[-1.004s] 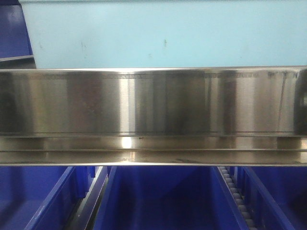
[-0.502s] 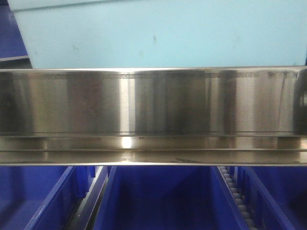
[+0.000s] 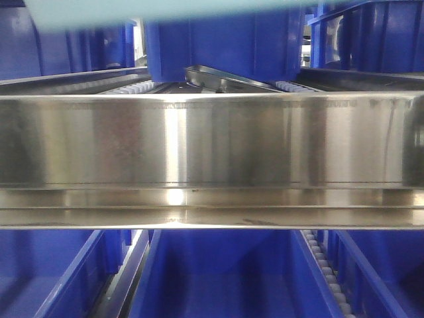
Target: Move two blue bins to right shelf middle
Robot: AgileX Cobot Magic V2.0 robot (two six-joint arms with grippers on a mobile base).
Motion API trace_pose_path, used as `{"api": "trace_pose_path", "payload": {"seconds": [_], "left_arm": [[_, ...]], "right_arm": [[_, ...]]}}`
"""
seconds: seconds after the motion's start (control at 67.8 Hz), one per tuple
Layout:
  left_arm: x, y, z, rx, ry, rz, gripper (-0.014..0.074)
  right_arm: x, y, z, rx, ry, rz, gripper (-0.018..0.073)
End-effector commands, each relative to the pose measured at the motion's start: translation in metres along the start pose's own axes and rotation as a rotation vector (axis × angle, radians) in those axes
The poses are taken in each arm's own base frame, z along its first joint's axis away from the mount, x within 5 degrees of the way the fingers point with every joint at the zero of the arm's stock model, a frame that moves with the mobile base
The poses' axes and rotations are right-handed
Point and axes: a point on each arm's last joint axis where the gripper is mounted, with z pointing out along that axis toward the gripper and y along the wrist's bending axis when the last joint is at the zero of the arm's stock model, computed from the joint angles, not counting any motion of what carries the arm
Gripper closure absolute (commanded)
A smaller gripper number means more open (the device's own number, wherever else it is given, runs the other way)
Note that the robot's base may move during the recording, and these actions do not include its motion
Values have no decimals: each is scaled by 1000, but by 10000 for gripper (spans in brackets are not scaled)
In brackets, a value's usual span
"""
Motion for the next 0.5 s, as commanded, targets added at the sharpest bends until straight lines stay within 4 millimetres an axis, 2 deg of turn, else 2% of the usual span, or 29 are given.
{"api": "trace_pose_path", "payload": {"seconds": [0.0,0.103,0.207,0.487], "left_arm": [[-8,-7,-39,66,-112,-2,707],[-17,-9,-61,81,-191,-15,707],[-23,-10,-77,91,-251,-13,707],[-24,-10,-77,91,-255,-13,707]], "right_arm": [[-10,-2,-20,30,-92,6,712],[-14,-1,-33,23,-138,3,712],[-16,0,-38,21,-155,3,712],[-16,0,-38,20,-160,3,712]]}}
